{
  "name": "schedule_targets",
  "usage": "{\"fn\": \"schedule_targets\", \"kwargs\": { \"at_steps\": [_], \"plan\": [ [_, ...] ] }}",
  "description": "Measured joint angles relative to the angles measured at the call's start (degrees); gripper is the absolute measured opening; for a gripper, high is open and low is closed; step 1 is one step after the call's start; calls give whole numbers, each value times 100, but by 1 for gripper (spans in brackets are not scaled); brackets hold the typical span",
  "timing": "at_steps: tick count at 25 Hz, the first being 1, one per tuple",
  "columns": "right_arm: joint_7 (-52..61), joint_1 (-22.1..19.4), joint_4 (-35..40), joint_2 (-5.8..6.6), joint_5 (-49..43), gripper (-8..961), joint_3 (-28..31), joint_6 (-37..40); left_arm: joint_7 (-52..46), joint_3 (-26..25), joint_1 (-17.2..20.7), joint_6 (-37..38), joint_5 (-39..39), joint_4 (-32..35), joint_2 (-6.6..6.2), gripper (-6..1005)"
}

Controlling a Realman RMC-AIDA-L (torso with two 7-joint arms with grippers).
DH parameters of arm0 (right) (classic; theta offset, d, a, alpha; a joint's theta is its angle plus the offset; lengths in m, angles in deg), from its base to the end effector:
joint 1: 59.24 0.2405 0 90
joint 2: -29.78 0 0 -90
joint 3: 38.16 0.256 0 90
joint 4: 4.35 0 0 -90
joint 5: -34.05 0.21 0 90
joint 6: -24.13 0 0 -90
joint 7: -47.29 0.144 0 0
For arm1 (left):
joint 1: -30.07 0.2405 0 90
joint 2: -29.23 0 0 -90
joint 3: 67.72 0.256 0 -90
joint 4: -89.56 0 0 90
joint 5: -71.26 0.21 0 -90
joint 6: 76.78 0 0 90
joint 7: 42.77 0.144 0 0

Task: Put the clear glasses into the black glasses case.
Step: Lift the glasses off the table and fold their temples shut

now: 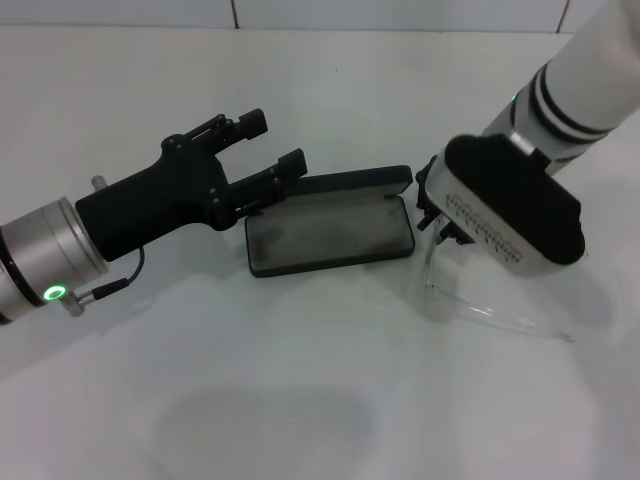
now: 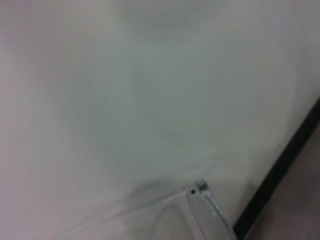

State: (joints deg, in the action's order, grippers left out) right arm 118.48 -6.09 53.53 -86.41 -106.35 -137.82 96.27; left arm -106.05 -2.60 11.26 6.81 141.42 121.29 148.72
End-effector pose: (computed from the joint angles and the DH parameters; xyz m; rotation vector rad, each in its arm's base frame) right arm 0.1150 0.3905 -0.0728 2.6533 1.4269 0.8157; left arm -0.2577 0.3011 -0.0152 -2.3953 -0.5392 -1.1336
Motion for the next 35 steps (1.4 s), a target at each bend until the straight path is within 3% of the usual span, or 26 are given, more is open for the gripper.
{"fn": "schedule_targets", "kwargs": {
  "at_steps": [5,7,9,10,13,18,23,26,28,29,32,35],
  "plan": [
    [134,-9,116,1,3,136,285,362,0,-4,0,129,25,13,4,774],
    [271,-164,447,4,80,131,1087,1025,-1,-24,0,240,19,8,5,774],
    [286,-255,589,3,129,126,1349,1189,-4,-47,3,422,17,4,9,774],
    [314,-635,1016,13,385,125,1799,1394,-5,-51,5,534,20,3,10,774],
    [334,-1270,1532,21,934,122,2337,1420,-5,-52,12,1030,29,4,3,774],
    [507,-2088,1635,18,2220,118,2975,1138,-5,-60,-6,2098,-30,61,-110,773],
    [665,-2512,877,31,3685,117,3412,725,-106,-62,-266,2461,-62,36,-180,773],
    [919,-2381,-223,85,4418,117,3946,708,-148,-68,-565,2350,-1,-119,-181,773],
    [1044,-2235,-858,136,4595,117,4266,814,-148,-68,-565,2350,-1,-119,-181,773],
    [1076,-2162,-1137,165,4635,117,4392,877,-277,-27,-1075,1882,88,-400,-183,773],
    [1119,-1909,-2056,307,4683,117,4700,1090,-547,-15,-1460,1463,307,-464,-183,773],
    [1125,-1783,-2518,349,4674,117,4720,1158,-976,-21,-1911,1056,657,-503,-169,773]
  ]
}}
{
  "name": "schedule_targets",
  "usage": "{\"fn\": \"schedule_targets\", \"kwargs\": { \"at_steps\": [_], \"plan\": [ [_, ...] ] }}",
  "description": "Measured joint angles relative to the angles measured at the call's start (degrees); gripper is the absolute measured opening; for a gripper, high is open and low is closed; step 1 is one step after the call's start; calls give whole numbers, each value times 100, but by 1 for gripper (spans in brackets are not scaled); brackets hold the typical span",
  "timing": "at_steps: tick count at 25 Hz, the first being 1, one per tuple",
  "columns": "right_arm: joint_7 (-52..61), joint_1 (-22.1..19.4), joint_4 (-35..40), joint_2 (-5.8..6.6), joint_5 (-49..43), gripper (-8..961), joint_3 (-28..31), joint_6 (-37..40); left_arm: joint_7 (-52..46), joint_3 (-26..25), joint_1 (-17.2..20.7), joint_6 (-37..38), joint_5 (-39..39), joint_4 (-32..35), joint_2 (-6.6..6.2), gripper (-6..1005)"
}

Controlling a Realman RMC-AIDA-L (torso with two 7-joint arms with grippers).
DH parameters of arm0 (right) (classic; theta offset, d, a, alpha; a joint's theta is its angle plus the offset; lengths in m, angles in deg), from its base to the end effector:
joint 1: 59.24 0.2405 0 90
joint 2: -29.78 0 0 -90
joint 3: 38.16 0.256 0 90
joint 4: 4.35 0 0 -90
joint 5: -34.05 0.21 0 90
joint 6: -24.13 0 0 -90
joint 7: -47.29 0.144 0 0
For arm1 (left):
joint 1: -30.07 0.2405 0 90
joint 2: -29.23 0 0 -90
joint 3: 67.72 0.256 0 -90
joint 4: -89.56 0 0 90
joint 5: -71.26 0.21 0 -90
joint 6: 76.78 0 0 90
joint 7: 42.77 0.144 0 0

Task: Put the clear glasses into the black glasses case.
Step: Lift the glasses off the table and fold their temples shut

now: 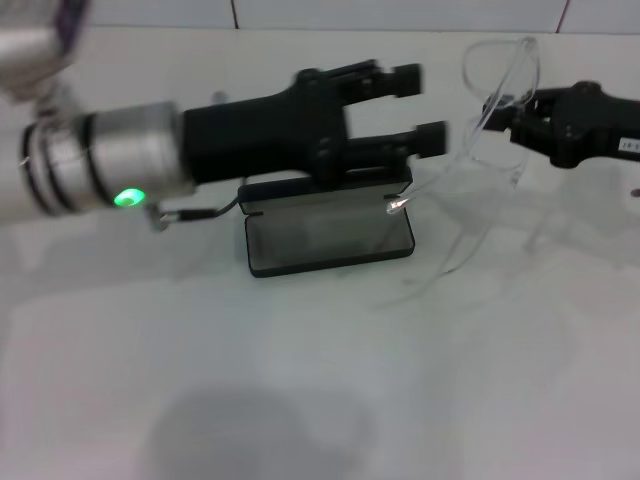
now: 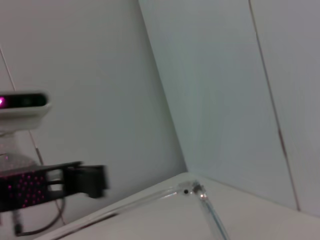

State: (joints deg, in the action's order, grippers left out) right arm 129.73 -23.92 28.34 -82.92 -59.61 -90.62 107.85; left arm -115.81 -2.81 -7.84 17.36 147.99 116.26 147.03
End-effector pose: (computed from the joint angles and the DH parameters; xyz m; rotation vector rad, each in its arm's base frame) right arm 0.2230 0.3757 0.0262 -2.6488 0.5735 0.8792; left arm -0.1621 0.3381 -0.0225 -2.7910 -0.3635 -1.3289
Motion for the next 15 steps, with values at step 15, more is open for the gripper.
{"fn": "schedule_targets", "kwargs": {
  "at_steps": [15],
  "plan": [
    [329,137,-403,-29,-194,118,-51,-48,-812,7,-606,-333,697,276,47,773]
  ]
}}
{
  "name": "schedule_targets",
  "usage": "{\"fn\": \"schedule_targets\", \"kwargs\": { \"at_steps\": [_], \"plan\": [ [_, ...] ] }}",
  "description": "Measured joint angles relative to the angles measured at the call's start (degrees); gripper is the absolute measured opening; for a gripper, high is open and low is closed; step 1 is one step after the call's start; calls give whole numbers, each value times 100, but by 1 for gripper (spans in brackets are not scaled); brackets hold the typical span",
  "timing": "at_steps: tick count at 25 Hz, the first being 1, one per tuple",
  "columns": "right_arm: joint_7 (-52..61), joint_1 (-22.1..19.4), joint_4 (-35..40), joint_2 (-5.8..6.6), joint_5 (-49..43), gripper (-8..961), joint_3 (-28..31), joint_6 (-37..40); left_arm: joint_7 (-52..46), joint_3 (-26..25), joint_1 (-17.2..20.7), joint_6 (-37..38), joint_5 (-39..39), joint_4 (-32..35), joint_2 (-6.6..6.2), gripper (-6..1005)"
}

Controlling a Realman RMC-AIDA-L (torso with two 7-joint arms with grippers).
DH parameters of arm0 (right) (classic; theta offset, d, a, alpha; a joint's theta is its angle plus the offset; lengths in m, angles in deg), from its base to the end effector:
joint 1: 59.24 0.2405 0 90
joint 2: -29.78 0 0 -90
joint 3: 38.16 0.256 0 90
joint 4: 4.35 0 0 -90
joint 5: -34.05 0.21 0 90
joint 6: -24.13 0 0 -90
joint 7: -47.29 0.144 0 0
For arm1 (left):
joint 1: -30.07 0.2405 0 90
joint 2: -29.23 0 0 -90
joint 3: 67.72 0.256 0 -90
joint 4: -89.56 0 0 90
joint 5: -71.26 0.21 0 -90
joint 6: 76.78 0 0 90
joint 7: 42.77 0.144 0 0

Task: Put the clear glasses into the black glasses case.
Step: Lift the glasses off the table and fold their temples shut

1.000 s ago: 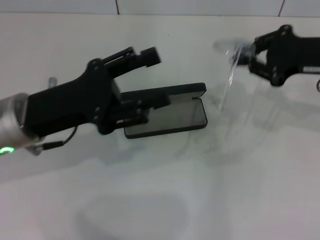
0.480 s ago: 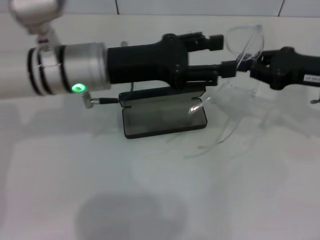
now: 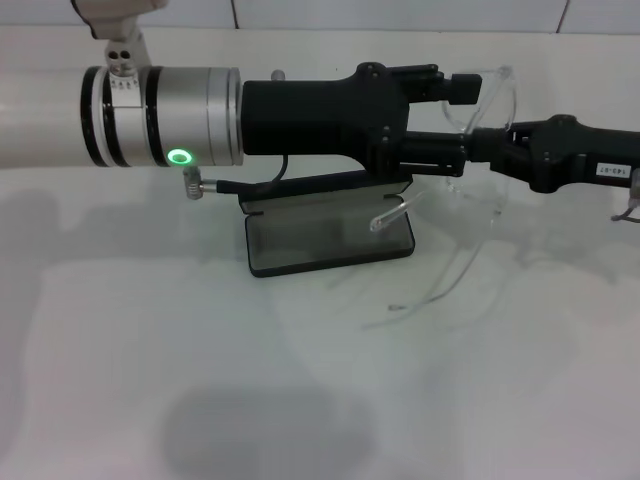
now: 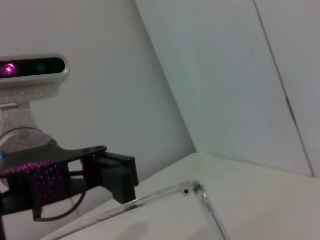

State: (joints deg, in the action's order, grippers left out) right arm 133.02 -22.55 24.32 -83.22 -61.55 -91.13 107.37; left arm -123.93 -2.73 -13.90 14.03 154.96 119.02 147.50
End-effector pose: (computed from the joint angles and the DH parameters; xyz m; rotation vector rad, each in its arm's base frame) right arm 0.2262 0.3717 0.0090 -2.6874 0.7244 0.8645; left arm -0.1296 0.3552 -0.0339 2.8470 0.3658 1.1335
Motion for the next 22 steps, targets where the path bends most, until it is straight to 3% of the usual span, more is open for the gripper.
{"fn": "schedule_targets", "kwargs": {
  "at_steps": [9,22],
  "plan": [
    [593,335,-136,30,-513,118,-58,100,124,22,-31,237,131,179,32,773],
    [882,524,-101,110,-498,118,-115,529,186,23,-97,240,526,199,114,773]
  ]
}}
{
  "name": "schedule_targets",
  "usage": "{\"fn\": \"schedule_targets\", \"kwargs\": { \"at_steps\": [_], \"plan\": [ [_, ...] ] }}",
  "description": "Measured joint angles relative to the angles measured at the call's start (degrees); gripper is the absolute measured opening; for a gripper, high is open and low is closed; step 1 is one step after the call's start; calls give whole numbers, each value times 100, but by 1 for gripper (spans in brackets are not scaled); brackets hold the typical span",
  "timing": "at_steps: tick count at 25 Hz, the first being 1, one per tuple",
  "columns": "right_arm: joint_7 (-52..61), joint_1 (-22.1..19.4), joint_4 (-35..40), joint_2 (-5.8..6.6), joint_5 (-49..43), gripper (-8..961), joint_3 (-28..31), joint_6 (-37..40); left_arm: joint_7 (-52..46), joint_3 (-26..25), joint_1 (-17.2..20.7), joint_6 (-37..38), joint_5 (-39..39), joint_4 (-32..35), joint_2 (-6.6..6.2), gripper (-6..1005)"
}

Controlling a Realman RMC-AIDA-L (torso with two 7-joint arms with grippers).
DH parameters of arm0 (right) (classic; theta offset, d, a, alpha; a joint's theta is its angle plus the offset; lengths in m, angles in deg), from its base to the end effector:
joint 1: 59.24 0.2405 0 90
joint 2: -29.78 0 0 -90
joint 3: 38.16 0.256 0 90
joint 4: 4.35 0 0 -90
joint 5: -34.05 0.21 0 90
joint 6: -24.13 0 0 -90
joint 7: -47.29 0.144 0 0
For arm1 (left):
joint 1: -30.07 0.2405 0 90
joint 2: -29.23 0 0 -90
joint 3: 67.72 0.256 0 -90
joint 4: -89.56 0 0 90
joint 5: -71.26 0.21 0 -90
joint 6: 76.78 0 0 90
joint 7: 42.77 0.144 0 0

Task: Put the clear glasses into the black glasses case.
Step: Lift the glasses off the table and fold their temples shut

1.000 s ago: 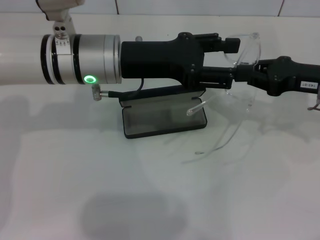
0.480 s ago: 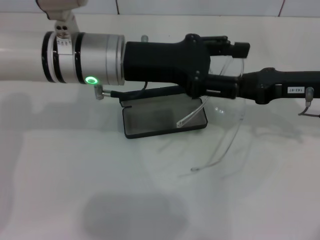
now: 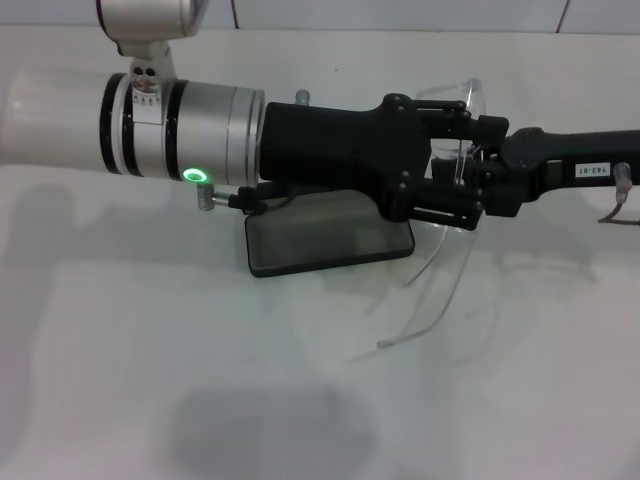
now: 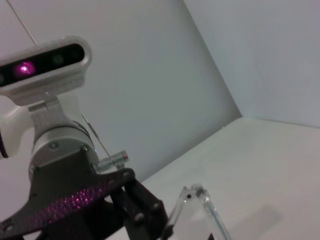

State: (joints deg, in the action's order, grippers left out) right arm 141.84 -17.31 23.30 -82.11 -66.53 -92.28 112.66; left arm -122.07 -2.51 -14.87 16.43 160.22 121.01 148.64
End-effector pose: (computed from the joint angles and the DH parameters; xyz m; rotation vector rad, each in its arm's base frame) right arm 0.1999 0.3736 0.0047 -2.8691 0.8248 0.8126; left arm -0.1220 0.3449 -0.0435 2.8376 0.2131 1.0190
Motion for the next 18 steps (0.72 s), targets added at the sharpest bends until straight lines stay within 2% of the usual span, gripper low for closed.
{"fn": "schedule_targets", "kwargs": {
  "at_steps": [7,13,18],
  "plan": [
    [17,53,-6,7,5,118,41,74,25,-2,-11,-47,34,1,4,773],
    [136,61,-17,98,0,117,43,301,37,-54,-14,-55,7,89,-34,773],
    [207,37,-35,119,-25,117,13,475,40,-65,-1,-66,-2,160,-39,773]
  ]
}}
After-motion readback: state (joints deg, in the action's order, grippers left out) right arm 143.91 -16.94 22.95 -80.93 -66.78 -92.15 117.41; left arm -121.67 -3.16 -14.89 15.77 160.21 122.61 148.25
